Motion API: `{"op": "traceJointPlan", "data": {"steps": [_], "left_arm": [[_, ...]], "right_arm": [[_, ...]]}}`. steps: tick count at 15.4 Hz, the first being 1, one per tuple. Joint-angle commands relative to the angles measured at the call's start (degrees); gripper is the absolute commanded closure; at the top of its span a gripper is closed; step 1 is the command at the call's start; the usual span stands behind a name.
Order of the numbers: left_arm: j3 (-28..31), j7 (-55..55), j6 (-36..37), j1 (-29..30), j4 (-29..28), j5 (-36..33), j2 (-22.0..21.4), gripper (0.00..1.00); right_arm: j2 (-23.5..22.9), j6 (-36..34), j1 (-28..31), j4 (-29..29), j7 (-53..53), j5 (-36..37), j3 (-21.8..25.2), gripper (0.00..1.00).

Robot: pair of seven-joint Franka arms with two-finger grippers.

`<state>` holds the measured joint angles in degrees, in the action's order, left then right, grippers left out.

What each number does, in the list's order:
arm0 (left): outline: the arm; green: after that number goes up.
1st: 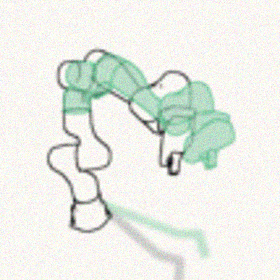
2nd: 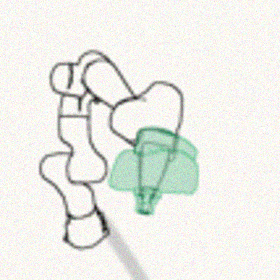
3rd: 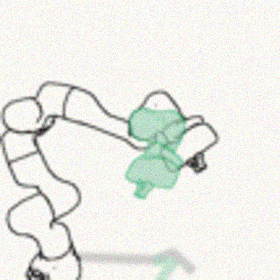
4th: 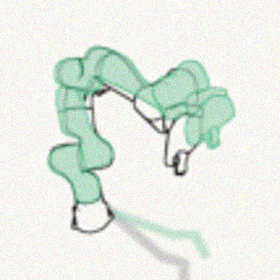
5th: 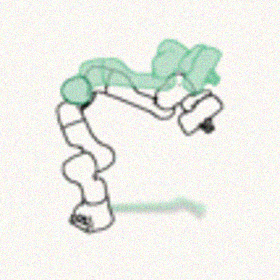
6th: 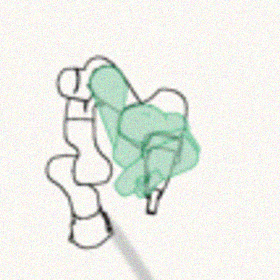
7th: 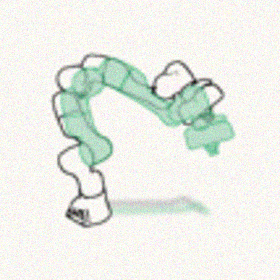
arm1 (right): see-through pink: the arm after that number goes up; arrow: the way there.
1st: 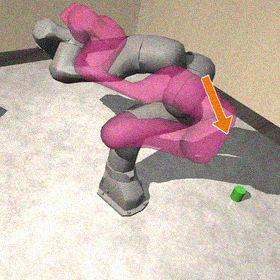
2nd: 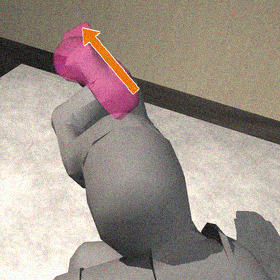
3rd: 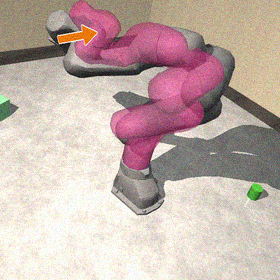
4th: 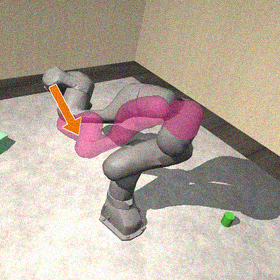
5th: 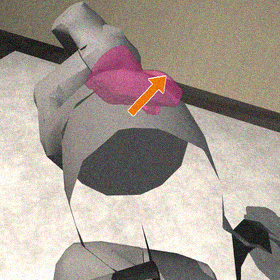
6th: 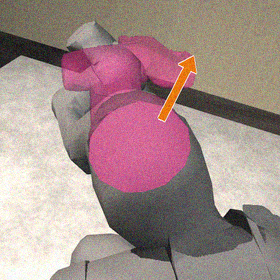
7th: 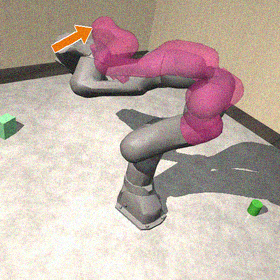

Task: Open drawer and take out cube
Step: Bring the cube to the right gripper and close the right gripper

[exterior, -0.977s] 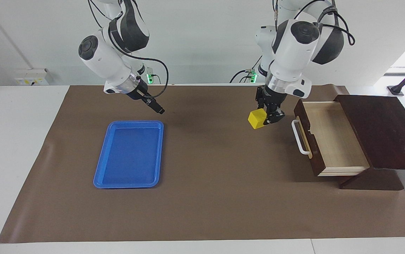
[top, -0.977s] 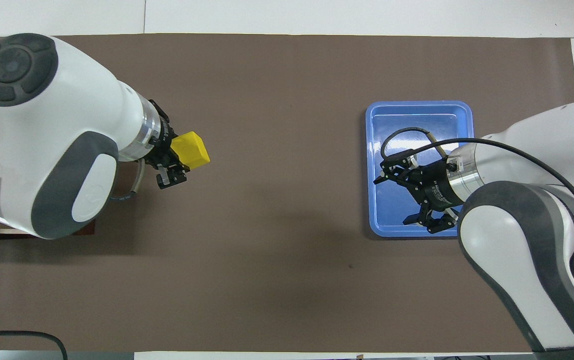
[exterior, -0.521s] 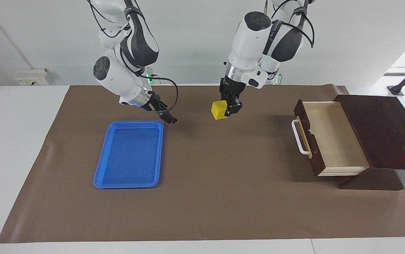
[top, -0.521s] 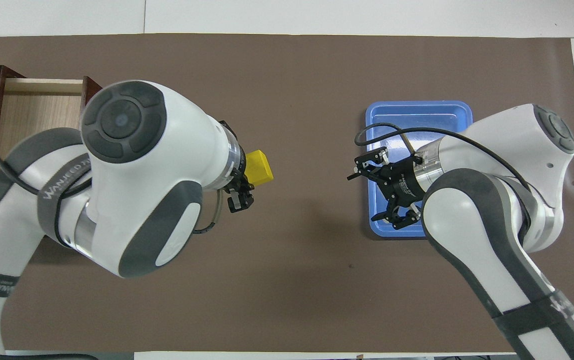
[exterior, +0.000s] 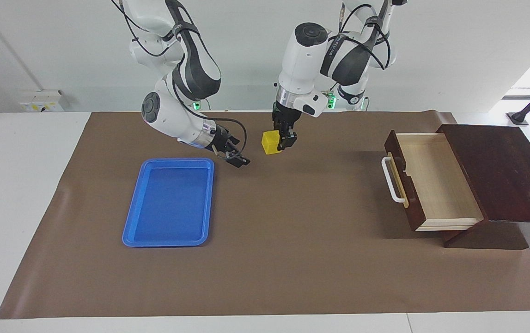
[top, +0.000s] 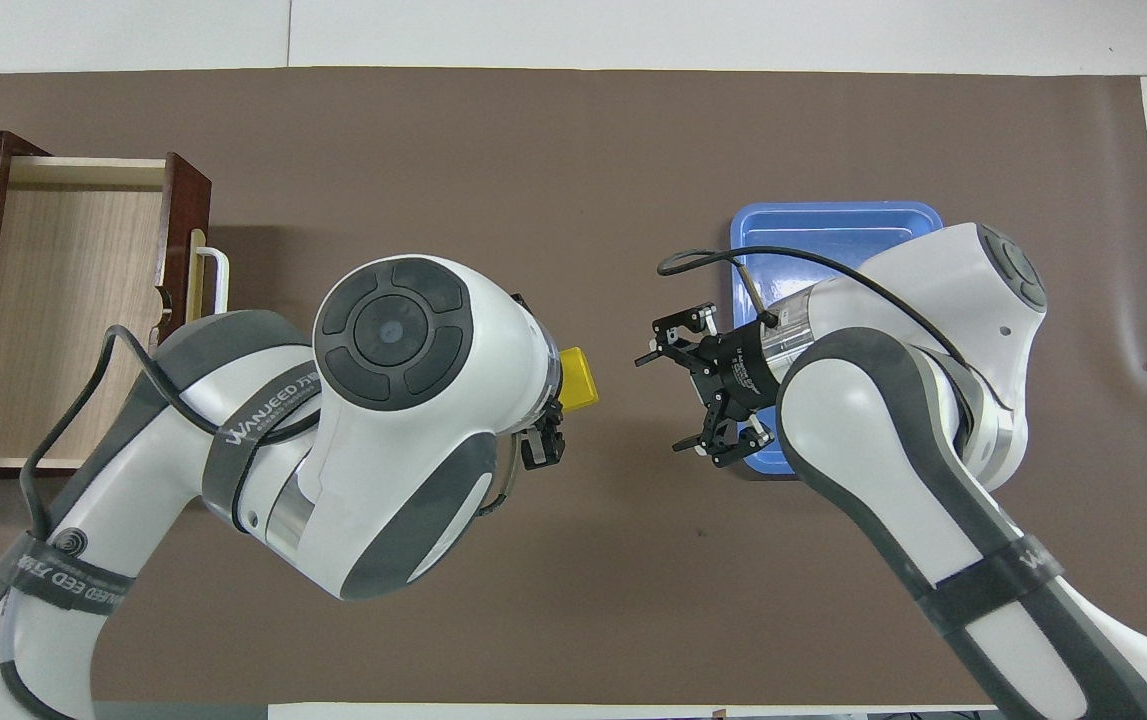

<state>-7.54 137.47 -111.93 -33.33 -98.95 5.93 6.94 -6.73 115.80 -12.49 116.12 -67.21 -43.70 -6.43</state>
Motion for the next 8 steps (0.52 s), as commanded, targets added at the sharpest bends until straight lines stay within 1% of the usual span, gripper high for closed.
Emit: {"op": "traceJointPlan", "data": {"steps": [1,3,4,8], "left_arm": [[0.95,0.7,-1.1,-0.95,-1.51,0.58,-1.14,1.0],[0.95,0.61,-1.1,-0.95,-1.86,0.4,-1.23,1.0],[1.04,0.52,-1.1,-0.86,-1.86,0.31,-1.23,1.0],[1.04,0.0,-1.19,-0.78,-1.95,-0.48,-0.97,1.0]], "right_arm": [[-0.92,-0.13,0.27,-1.77,-3.71,-4.88,0.02,0.0],[-0.92,-0.32,-1.12,-3.09,-6.35,-4.9,-0.07,0.0],[-1.09,-0.14,-3.13,-3.96,-7.84,-4.82,0.02,0.0],[-2.06,0.56,-3.85,-5.64,-8.82,-4.73,0.02,0.0]]}}
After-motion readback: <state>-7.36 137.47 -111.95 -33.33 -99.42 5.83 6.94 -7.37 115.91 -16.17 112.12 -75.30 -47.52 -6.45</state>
